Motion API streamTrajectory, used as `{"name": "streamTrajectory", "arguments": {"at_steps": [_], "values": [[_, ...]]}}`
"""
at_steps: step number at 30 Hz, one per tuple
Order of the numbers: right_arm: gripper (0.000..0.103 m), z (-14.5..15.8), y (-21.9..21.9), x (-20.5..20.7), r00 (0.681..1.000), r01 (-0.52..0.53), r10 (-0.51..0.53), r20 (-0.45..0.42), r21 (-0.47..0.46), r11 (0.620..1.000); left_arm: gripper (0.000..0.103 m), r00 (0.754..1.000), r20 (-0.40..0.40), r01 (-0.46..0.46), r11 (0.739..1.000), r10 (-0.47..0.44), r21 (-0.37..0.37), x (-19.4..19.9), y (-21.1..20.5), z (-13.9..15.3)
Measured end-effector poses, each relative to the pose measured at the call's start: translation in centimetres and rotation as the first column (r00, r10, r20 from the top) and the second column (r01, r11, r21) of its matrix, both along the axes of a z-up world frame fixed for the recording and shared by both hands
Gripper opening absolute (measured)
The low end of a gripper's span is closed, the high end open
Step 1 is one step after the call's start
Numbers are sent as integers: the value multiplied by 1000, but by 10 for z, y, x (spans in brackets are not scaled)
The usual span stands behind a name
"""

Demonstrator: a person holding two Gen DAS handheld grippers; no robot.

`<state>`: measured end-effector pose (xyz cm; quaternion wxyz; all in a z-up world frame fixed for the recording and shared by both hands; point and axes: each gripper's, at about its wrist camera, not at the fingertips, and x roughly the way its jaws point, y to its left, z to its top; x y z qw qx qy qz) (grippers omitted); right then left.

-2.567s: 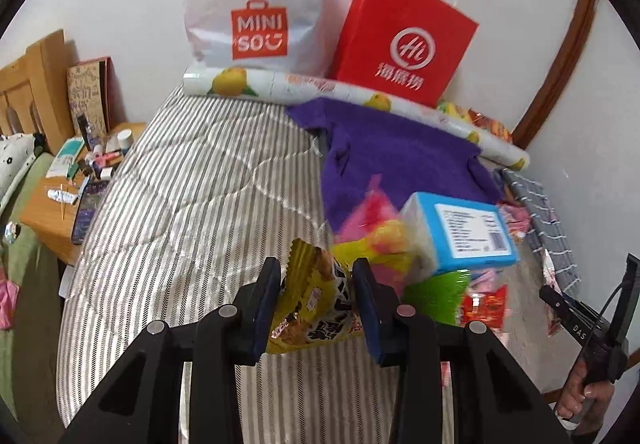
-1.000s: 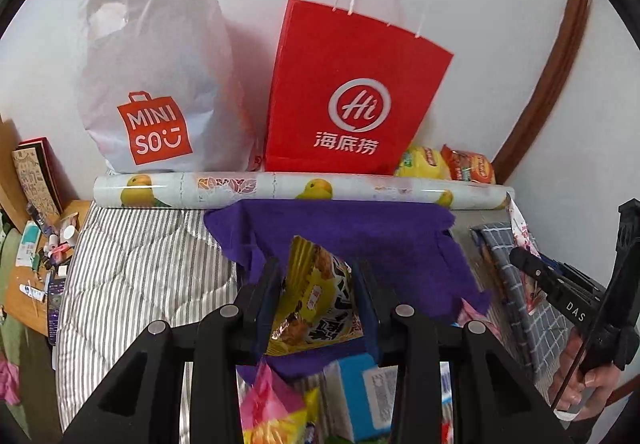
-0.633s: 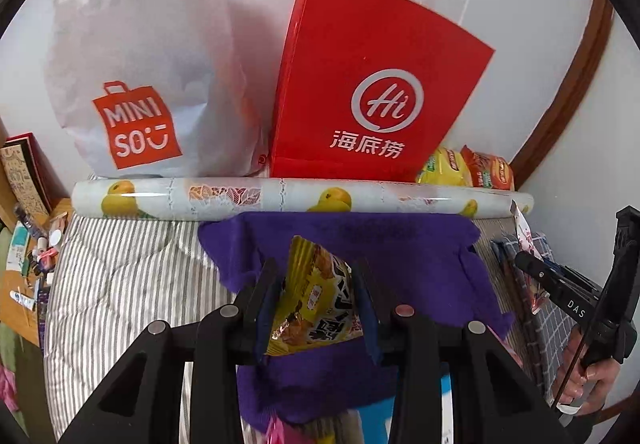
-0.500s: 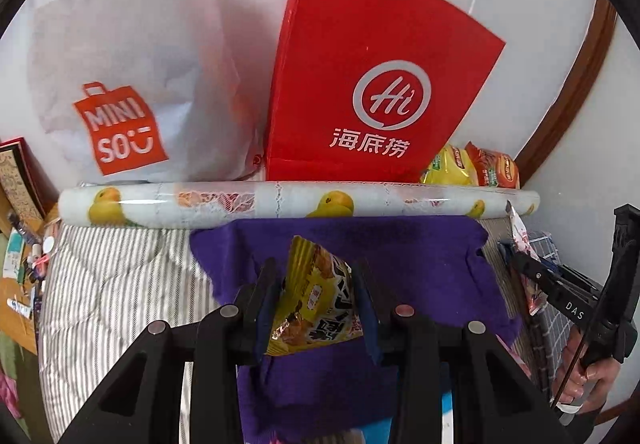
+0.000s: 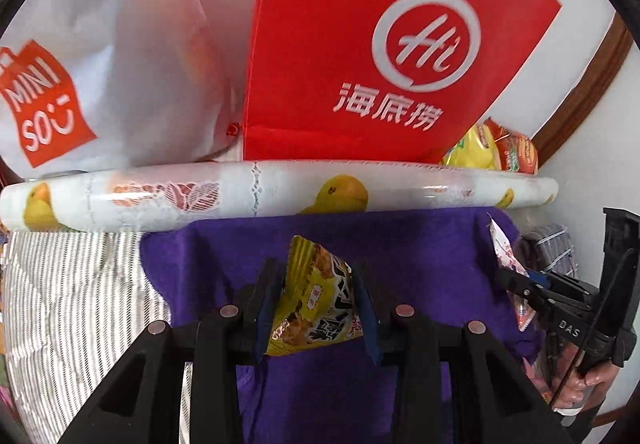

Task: Organize snacks
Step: 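Carry both packets onto the purple towel and open both grippers, then grasp the pink-yellow chip bag with the left gripper while the right grasps the pink wrapper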

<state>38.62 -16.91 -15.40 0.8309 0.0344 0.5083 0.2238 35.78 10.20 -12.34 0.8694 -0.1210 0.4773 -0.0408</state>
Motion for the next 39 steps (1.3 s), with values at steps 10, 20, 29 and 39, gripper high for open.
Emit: {"name": "streamTrajectory", "arguments": {"at_steps": [10, 20, 29, 39], "values": [[23, -19, 0, 8, 999, -10, 10, -40, -22, 1000, 35, 999, -34, 15, 999, -16, -33, 7, 0, -22], [26, -26, 10, 9, 999, -33, 31, -28, -86, 996, 35, 997, -72, 40, 999, -42, -18, 14, -18, -32], [50, 12, -3, -13, 998, 8, -4, 62, -74, 997, 58, 998, -55, 34, 999, -34, -1, 0, -16, -12], [49, 52, -39, -82, 979, 119, -107, 172, -66, 991, 66, 1000, 19, 15, 1000, -15, 11, -65, -12, 29]]}}
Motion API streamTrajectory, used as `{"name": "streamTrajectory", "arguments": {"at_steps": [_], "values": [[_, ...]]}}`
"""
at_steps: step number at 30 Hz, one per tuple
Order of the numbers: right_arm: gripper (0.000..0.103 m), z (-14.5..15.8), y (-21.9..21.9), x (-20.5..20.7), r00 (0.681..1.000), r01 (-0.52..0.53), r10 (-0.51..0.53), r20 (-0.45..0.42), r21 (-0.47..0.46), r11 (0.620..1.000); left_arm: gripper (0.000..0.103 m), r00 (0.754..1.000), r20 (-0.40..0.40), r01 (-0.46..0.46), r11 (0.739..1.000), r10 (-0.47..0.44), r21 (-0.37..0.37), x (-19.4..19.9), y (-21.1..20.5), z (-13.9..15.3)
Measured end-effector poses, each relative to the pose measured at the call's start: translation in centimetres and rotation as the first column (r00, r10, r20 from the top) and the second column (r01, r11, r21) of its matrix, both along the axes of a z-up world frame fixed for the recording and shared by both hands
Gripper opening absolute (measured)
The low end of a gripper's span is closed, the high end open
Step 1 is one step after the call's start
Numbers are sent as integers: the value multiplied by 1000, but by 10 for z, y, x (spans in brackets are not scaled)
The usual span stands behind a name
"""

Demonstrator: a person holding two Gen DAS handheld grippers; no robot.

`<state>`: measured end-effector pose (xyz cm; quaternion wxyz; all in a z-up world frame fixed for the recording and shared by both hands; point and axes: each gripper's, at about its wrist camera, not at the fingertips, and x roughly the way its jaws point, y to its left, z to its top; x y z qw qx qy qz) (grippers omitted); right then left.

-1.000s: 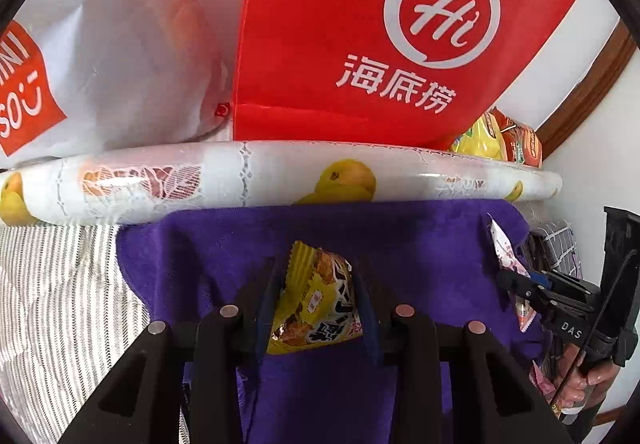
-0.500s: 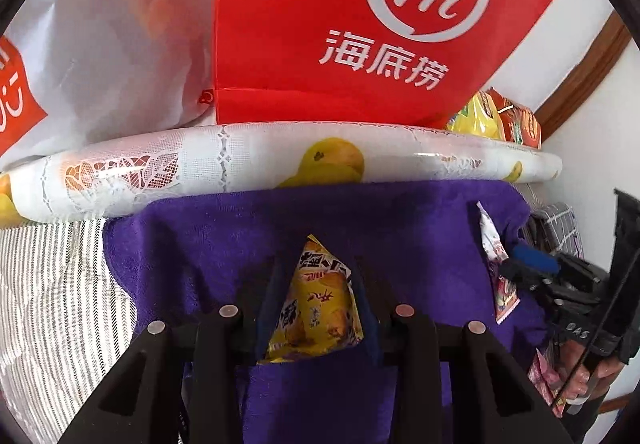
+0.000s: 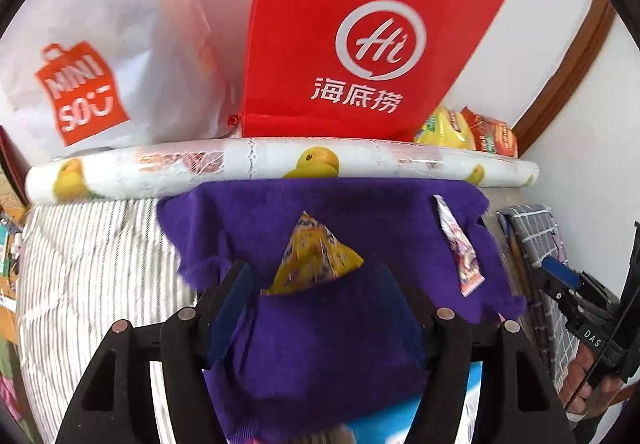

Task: Organize snacks
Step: 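Grasp the pink-yellow chip bag with the left gripper while the right grasps the pink wrapper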

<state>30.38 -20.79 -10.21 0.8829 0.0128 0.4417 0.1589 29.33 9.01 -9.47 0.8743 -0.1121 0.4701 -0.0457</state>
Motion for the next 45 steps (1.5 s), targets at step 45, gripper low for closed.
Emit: {"name": "streamTrajectory", "arguments": {"at_steps": [45], "values": [[32, -42, -26, -166, 995, -53, 41, -94, -130, 990, 79, 999, -35, -25, 997, 28, 80, -145, 7, -48]]}}
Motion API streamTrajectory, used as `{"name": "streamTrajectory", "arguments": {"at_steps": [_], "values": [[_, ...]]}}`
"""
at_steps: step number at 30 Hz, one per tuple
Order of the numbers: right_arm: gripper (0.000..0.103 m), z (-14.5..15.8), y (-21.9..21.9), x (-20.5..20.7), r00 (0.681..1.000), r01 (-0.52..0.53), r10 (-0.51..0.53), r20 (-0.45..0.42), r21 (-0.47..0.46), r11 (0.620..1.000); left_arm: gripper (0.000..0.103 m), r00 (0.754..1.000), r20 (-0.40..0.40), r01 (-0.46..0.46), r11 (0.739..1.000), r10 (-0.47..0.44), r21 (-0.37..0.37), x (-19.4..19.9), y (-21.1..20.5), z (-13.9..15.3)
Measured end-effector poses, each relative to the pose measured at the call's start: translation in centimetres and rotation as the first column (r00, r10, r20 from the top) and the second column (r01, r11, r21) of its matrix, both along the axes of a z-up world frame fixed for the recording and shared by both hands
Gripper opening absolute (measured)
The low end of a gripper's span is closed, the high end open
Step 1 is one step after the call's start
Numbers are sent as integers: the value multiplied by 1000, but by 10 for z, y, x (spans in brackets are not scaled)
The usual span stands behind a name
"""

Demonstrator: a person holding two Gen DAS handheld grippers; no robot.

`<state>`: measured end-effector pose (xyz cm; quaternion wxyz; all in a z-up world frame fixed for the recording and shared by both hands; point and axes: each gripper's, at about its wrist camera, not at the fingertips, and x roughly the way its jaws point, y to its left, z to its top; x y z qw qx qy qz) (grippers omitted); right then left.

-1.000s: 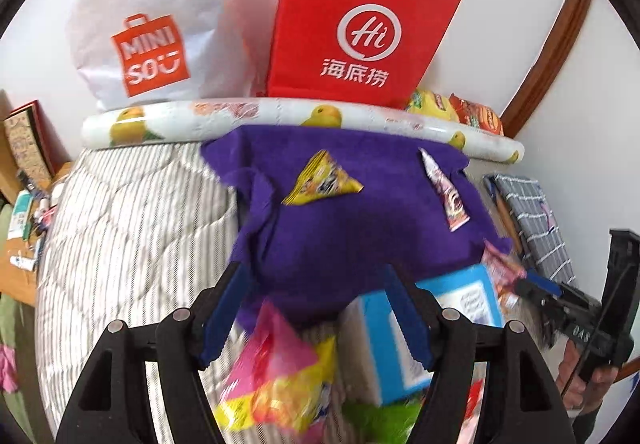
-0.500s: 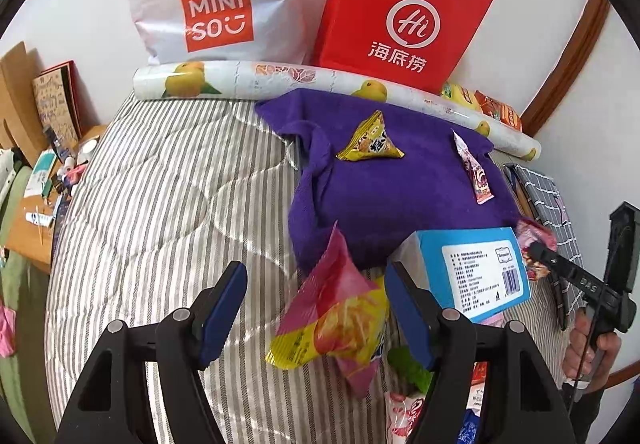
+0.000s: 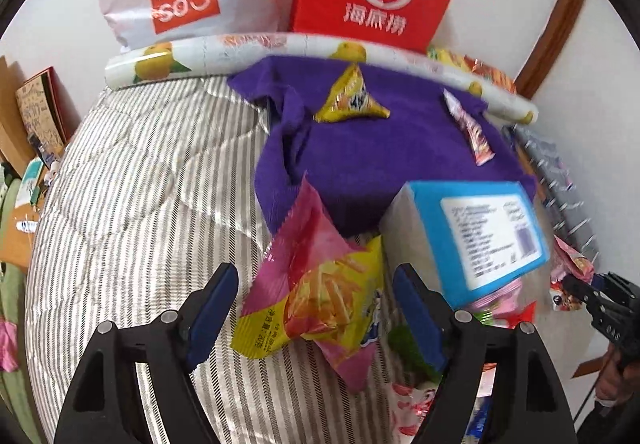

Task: Organize snacks
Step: 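Grasp the pink-yellow chip bag with the left gripper while the right grasps the pink wrapper, then carry both bags onto the purple towel and release them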

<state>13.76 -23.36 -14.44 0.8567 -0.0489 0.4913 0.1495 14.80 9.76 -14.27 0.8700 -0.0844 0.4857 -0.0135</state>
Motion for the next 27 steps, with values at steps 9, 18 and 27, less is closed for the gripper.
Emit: {"name": "streamTrajectory", "arguments": {"at_steps": [9, 18, 27], "values": [[62, -26, 20, -8, 999, -52, 52, -6, -17, 999, 79, 1000, -23, 2, 1000, -2, -27, 6, 4, -20], [51, -41, 11, 0, 999, 14, -13, -41, 20, 1000, 60, 1000, 10, -3, 997, 3, -75, 0, 8, -14], [48, -19, -1, -5, 999, 53, -54, 6, 94, 994, 58, 999, 51, -9, 993, 15, -116, -14, 17, 7]]}}
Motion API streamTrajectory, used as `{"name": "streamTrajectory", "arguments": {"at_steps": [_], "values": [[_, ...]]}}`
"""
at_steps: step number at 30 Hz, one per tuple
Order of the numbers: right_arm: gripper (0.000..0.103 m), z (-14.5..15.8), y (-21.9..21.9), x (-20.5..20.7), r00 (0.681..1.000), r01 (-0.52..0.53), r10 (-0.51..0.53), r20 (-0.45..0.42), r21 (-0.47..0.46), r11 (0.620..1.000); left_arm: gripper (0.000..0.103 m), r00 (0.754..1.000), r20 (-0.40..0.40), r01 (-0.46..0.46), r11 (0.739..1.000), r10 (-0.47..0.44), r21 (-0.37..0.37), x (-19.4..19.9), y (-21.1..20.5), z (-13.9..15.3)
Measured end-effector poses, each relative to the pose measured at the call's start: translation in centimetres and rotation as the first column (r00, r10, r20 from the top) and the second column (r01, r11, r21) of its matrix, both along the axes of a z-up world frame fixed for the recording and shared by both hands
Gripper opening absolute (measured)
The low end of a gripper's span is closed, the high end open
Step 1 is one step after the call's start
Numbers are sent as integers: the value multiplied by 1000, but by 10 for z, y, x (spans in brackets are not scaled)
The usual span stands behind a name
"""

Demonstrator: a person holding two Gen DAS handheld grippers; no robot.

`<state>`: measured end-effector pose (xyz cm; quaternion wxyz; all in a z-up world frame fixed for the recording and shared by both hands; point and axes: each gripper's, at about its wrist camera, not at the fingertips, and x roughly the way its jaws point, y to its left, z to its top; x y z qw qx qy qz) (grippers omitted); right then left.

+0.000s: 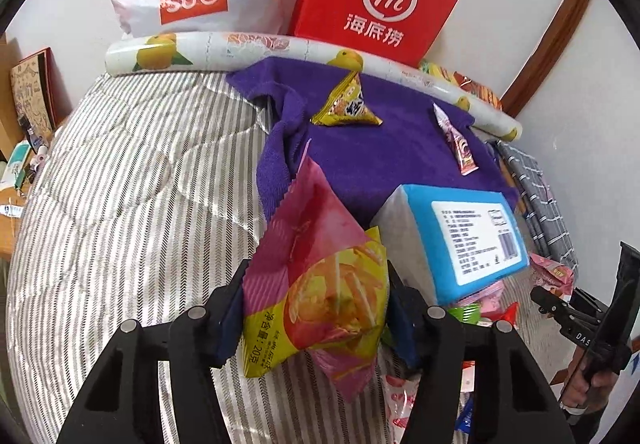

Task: Organize snacks
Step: 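Carry both bags onto the purple towel and release them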

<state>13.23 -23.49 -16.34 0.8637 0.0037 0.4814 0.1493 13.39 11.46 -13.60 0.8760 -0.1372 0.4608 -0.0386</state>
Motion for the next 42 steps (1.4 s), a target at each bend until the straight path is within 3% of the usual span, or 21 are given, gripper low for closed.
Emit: {"name": "streamTrajectory", "arguments": {"at_steps": [21, 42], "values": [[49, 64, 13, 25, 984, 38, -47, 169, 58, 998, 58, 996, 90, -3, 1000, 2, 4, 0, -11, 52], [49, 92, 32, 79, 974, 46, -66, 219, 92, 995, 58, 993, 122, 6, 1000, -7, 10, 50, -35, 75]]}}
